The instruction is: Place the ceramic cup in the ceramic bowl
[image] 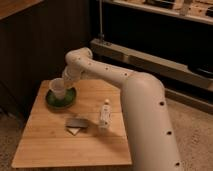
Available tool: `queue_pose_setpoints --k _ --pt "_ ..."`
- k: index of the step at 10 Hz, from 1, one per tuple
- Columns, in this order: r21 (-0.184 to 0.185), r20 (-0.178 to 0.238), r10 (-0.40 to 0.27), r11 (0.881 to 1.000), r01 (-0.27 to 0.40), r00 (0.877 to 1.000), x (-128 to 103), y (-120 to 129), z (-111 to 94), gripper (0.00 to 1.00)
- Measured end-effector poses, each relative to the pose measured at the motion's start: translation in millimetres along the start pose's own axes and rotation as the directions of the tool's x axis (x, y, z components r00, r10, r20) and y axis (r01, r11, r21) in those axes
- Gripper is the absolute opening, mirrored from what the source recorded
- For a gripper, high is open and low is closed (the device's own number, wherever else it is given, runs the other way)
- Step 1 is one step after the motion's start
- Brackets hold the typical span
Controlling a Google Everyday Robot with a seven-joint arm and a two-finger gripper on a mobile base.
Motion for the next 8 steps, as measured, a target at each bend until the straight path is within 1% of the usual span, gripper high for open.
queue_pose_setpoints --k 3,8 --pt "-0.004 -0.003 -0.007 1.000 0.006 1.000 -2 -4 9 0.27" --pt "-0.007 -0.004 -0.007 1.000 0.007 1.000 -4 -4 13 0.27"
